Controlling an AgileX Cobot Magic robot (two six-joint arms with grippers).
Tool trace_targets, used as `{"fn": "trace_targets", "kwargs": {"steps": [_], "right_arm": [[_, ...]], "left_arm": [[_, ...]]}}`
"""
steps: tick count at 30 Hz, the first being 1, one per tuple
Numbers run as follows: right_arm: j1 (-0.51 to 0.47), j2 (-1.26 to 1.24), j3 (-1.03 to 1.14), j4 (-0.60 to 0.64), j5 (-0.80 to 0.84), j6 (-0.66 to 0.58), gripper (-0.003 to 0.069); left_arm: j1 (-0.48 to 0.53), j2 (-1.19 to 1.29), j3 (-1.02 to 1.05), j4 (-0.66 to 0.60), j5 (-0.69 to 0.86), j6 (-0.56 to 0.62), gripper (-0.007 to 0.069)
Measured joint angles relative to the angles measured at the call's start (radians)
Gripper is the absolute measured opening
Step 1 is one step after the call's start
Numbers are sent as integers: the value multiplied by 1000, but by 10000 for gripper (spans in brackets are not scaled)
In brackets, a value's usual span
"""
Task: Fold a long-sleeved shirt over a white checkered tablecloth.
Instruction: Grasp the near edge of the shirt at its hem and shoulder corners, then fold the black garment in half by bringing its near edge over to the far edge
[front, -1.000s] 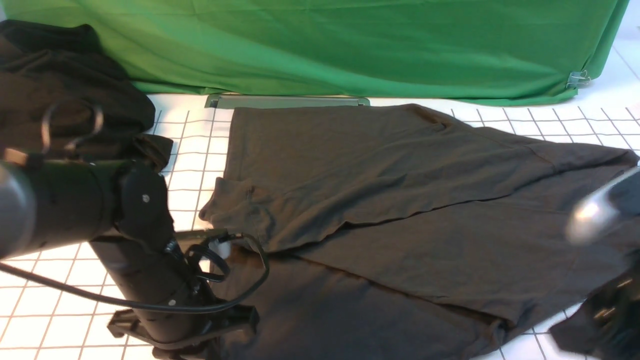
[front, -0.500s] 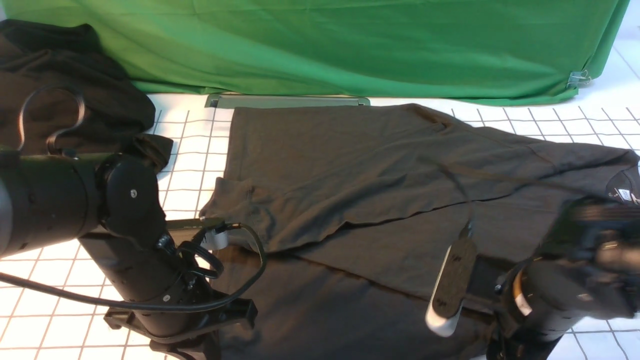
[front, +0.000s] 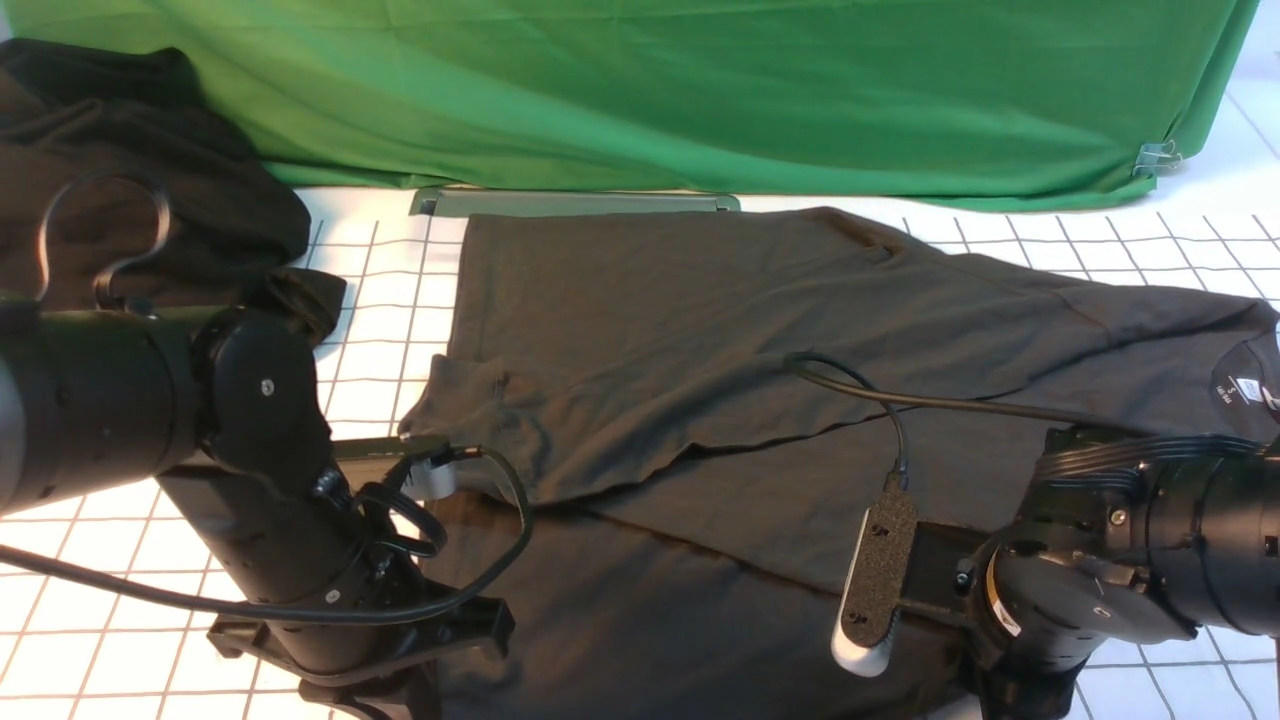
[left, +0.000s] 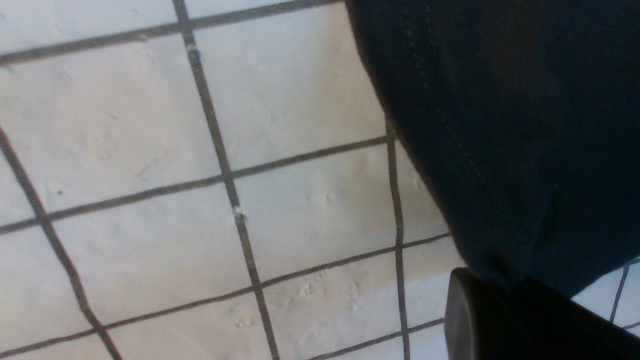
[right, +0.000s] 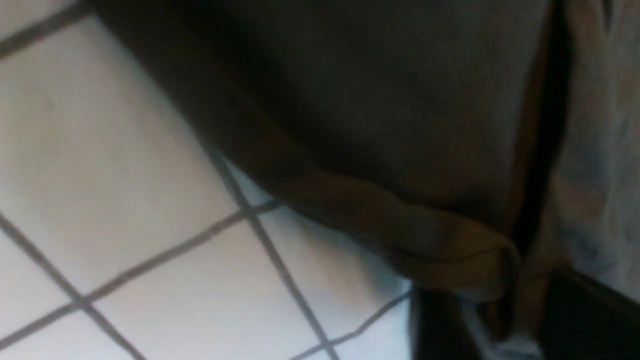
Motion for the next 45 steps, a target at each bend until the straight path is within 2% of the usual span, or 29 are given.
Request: {"fn": "trace_targets", "kwargs": {"steps": [3,6,12,14,19,23,27,31,35,38,41,42,45], "right_arm": [[0,1,0,0,-2,6,77],[0,-1,-1,6,18,28,17],[0,-71,-1,138,112,40,8],[0,-122,-1,258,167,5,7],[1,-203,20,430,249,-48,7],[1,-287,89,486,295,-32,7],[1,-361,137,494,297,19,7],[1,-429,132,462,265,73,7],[1,-435,58,363,234,137,7],[-12,-426,9,338,206,147,6],[-55,-402,-28,332,149,148,5],[-107,-373,-55,330,107,145,3],[-179,-316,-100,329,49,129,3]], "left_arm": [[0,0,0,0,0,0,17],[0,-15,0,-3,2,0,17],[0,-108,0,-9,61,-1,17],[0,-160,0,-9,102,-2,17],[0,-237,1,-12,186,-4,17],[0,-316,33,-21,253,-5,17],[0,-377,55,-28,279,-5,17],[0,-417,37,-28,204,-7,17],[4,-378,-35,-6,71,-16,17],[42,-318,-88,1,5,-15,17],[86,-259,-141,3,-36,-6,17],[124,-200,-186,-6,-55,10,17],[161,-124,-236,-43,-79,63,17]]}}
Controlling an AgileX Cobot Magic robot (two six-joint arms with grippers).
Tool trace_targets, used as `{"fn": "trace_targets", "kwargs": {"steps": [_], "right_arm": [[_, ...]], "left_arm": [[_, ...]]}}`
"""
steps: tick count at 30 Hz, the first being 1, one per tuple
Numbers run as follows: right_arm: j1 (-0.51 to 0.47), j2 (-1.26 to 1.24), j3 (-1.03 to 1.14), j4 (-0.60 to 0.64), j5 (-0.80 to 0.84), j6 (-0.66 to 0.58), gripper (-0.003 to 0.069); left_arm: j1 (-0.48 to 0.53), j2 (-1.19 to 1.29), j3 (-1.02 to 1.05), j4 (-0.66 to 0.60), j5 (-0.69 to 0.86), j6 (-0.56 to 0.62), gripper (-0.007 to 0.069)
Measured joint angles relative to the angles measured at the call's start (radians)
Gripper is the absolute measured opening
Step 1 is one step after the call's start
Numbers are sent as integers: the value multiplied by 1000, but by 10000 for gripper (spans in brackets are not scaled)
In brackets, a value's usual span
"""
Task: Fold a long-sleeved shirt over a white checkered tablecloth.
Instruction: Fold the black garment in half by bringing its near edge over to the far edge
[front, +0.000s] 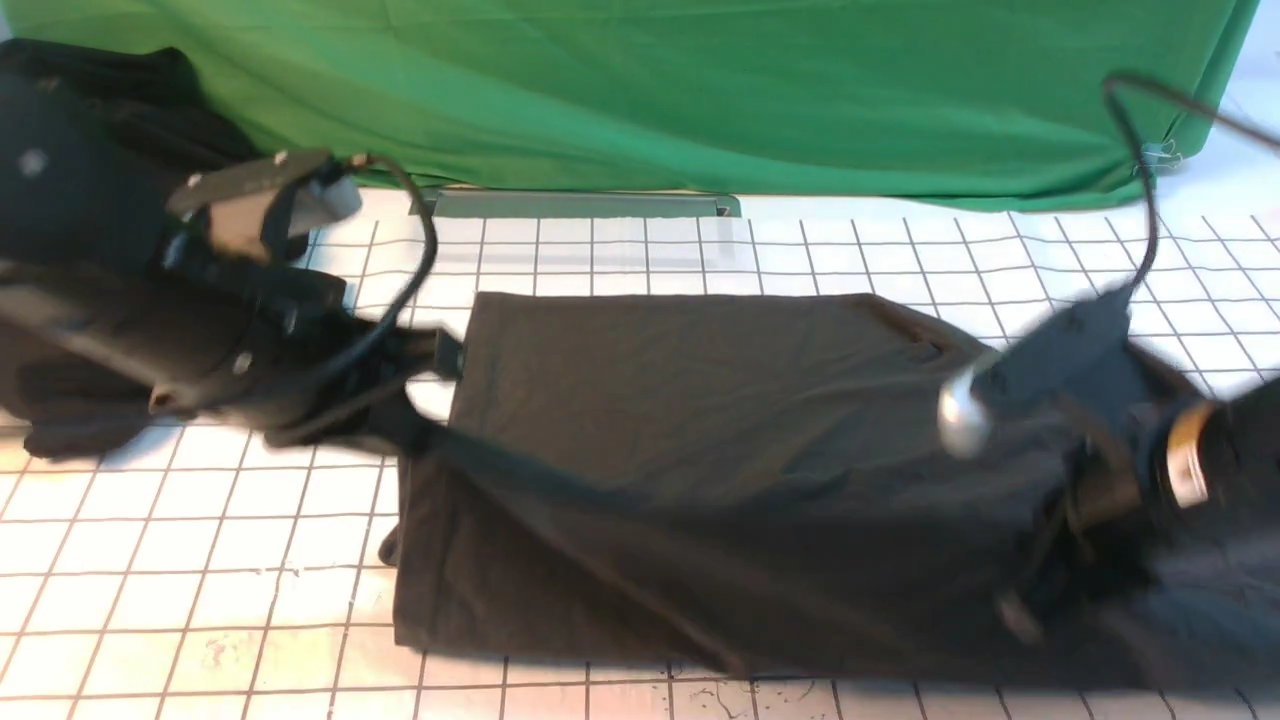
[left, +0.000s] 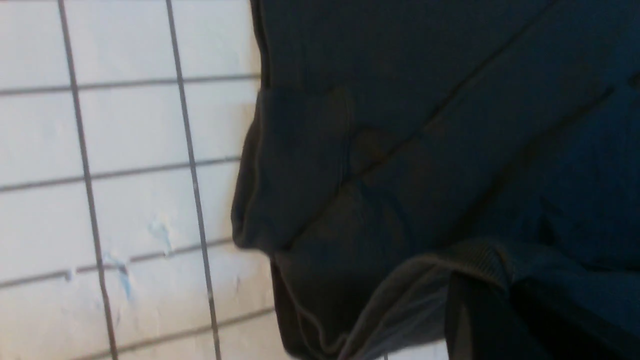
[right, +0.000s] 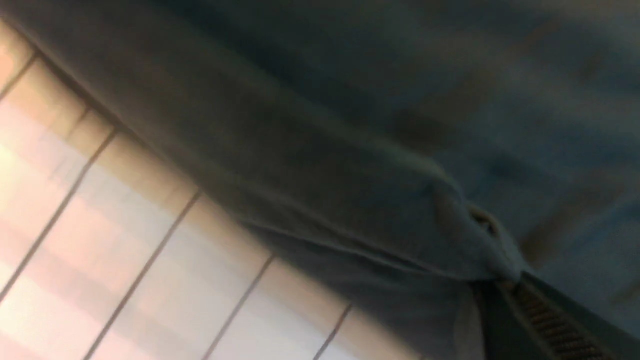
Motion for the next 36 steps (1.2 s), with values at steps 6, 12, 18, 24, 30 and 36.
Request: {"fn": "trace_targets", "kwargs": {"steps": [6,12,18,24,30,36], "right_arm": [[-133,181,-144,8,-141,-38,3],[-189,389,-336,18,-174,-75,3],[-192,573,-531,9,-178,-86,3],[-198,691,-644,-55,-220,-87,13],[-229,759,-661,-67,-321,-87,48],[-254,803,-661,-73,-349,-87,115]], "left_arm": [[59,182,-141,-78,-13,62,17],[122,367,-336,-117,-14,70,17],[130,545,-512,-116,-31,85,17],[130,678,-621,-115,-77,88,17],[130,743,-650,-114,-155,88,17],[130,752,-650,-115,-191,89,17]]}}
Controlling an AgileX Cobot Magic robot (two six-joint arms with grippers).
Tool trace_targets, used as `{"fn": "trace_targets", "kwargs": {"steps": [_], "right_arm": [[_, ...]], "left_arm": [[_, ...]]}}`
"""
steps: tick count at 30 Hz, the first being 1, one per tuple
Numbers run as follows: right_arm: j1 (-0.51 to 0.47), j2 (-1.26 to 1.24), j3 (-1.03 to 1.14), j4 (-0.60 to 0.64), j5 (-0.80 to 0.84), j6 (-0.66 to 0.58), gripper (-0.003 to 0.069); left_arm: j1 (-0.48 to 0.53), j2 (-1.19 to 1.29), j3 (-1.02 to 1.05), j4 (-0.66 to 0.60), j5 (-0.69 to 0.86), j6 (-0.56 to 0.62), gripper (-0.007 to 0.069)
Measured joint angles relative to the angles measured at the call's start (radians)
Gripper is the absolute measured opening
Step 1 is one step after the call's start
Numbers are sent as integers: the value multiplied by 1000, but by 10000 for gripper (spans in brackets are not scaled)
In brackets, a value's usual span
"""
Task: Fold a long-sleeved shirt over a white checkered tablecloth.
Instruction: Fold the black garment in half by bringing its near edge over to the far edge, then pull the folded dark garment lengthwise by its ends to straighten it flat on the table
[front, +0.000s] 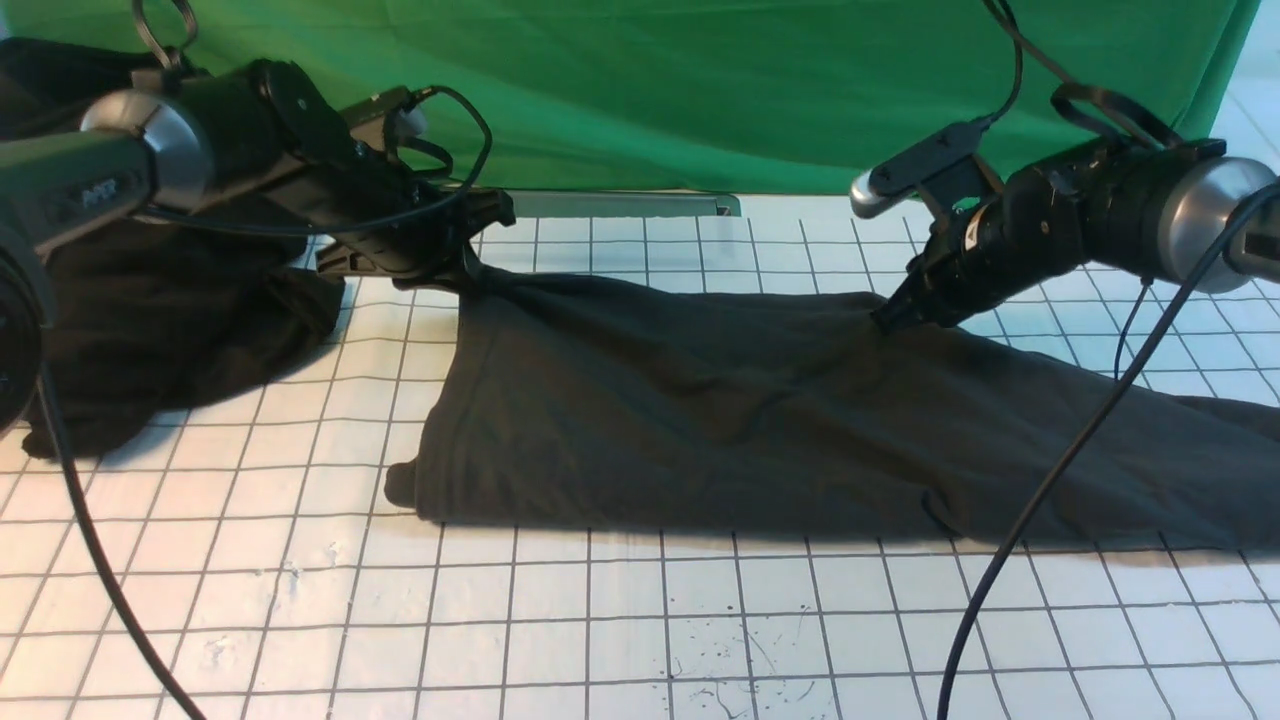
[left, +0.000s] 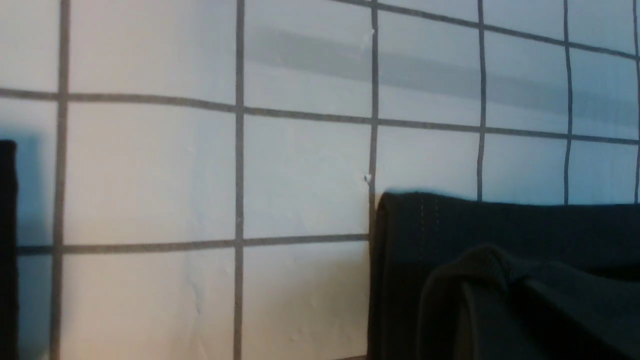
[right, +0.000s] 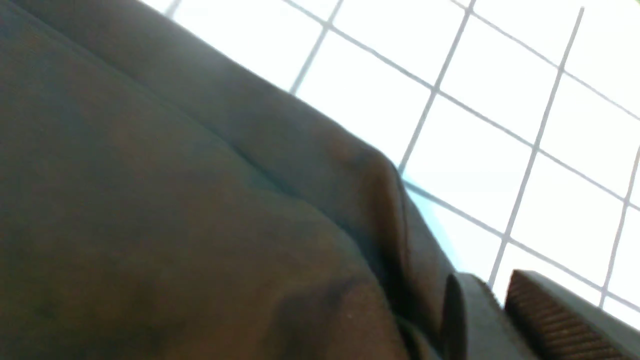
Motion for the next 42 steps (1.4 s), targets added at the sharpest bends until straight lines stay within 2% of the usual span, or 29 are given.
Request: {"fn": "trace_targets", "kwargs": {"steps": [7,12,14,16,17,19,20,21,22,24,25,26,27,28,29,30,33,38,42], "right_arm": [[-6,-8,0,0,28,1,209],[-19,-64,0,0,93,1,233],[-49,-137,-1,0,193,1,235],[-61,-157,-1,0,225,1,235],[-89,-195,-1,0,292,1,235],[-132,-244,-1,0,393,1,238],[-141,-248,-1,0,403,1,239],[-156,-264,-1,-1,442,1,244],[-200,-295,-1,-1,519,1,272],[-237,-312,-1,-1,574,1,308],[-273,-326,-1,0,642,3,380],[-293,-331,-1,1,661,3,397],[-329,-333,0,2,703,5,460],[-350,-333,5,3,718,8,479],[-355,-333,6,3,720,9,490],[-407,-333,39,4,722,23,522],[-465,-333,90,11,687,36,535],[-580,-318,195,81,516,49,537],[-610,-266,219,115,428,50,517]], "left_arm": [[0,0,0,9,0,0,25],[0,0,0,62,8,-2,70],[0,0,-11,141,58,-42,135],[0,0,-22,172,94,-68,174],[0,0,-40,216,145,-114,225],[0,0,-81,251,231,-159,316],[0,0,-81,253,239,-161,316],[0,0,-100,259,269,-171,353],[0,0,-130,260,321,-177,405],[0,0,-150,254,344,-176,437],[0,0,-171,232,359,-164,470],[0,0,-179,222,364,-160,482],[0,0,-188,199,368,-157,496],[0,0,-190,187,368,-157,500],[0,0,-190,183,368,-157,501],[0,0,-190,155,370,-154,505],[0,0,-190,140,372,-150,507],[0,0,-190,115,372,-113,509],[0,0,-190,111,361,-105,509]]}}
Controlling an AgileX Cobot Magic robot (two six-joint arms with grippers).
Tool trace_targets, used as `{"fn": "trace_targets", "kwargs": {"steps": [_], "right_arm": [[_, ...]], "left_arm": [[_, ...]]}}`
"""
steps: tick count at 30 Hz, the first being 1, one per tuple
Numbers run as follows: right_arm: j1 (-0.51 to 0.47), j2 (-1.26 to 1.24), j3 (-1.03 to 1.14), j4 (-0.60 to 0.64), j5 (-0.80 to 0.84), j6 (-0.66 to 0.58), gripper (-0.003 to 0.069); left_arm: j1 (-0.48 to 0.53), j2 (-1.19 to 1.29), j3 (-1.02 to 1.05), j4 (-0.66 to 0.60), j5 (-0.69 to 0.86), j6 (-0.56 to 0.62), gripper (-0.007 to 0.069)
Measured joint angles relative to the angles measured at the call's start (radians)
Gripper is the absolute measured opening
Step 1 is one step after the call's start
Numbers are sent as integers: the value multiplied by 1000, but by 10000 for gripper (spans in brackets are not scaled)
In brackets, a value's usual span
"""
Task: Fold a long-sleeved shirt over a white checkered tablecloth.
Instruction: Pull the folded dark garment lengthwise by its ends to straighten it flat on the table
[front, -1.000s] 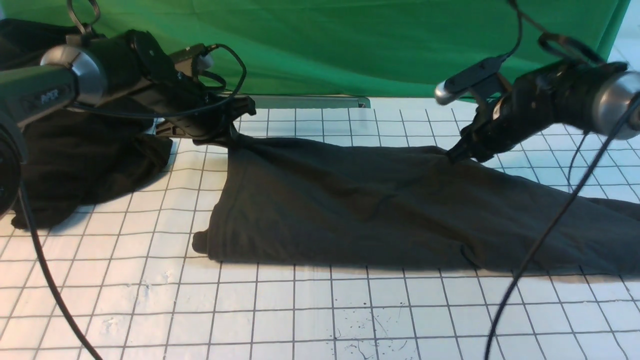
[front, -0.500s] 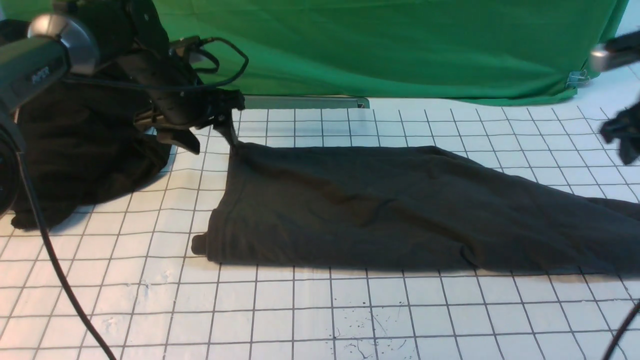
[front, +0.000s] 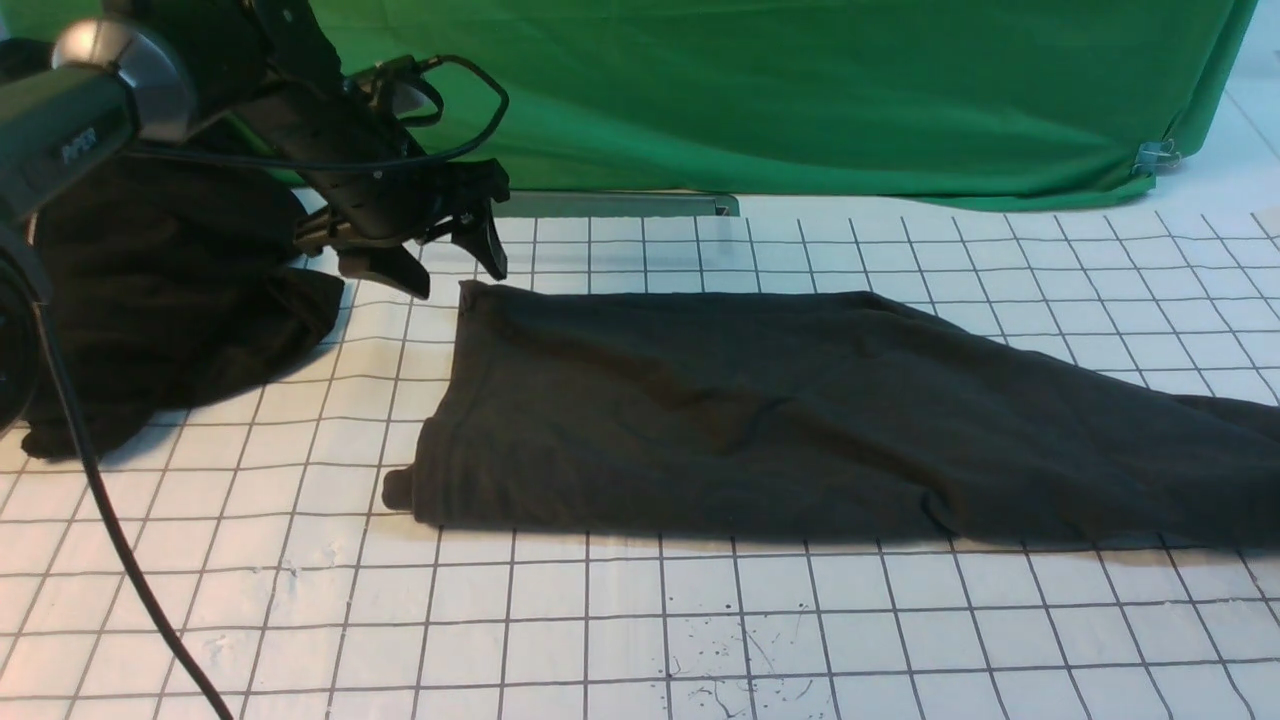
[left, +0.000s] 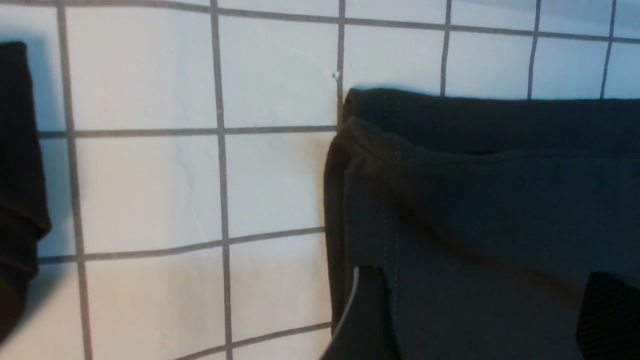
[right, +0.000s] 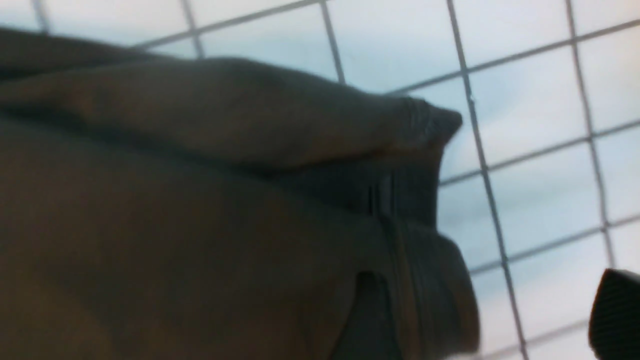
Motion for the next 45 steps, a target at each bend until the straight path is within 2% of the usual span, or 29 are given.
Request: {"fn": "trace_targets", "kwargs": {"steps": [8,11,14,15,16,20,27,33,35,38,39,40,41,42,45], "right_arm": [[0,92,2,40,-66,0,417],[0,96,3,43,-62,-12,342],[0,96,3,44,-53,-33,200],[0,96,3,45,-45,-41,110],[0,95,3,45,-40,-47,51],[0,70,2,45,-29,-51,29],[0,-29,-20,46,-43,-49,29],[0,-21,-21,45,-143,-49,40],[0,16,-21,43,-196,-49,69],[0,62,-21,38,-230,-49,127],[0,94,-21,33,-245,-48,210],[0,112,-21,31,-247,-48,242],[0,129,-21,29,-248,-48,333],[0,131,-21,28,-248,-47,344],[0,132,-26,19,-238,-47,482]], "left_arm": [[0,0,0,-6,-16,1,509],[0,0,0,-7,-19,1,509],[0,0,0,-7,-22,1,509],[0,0,0,-7,-22,1,509],[0,0,0,-7,-22,1,509],[0,0,0,-7,-22,2,509],[0,0,0,-8,-22,4,509],[0,0,0,-8,-22,5,509],[0,0,0,-8,-22,5,509],[0,0,0,-8,-22,5,509],[0,0,0,-8,-22,5,509],[0,0,0,-8,-22,5,509],[0,0,0,-8,-22,5,509],[0,0,0,-8,-22,5,509],[0,0,0,-8,-22,5,509]]}}
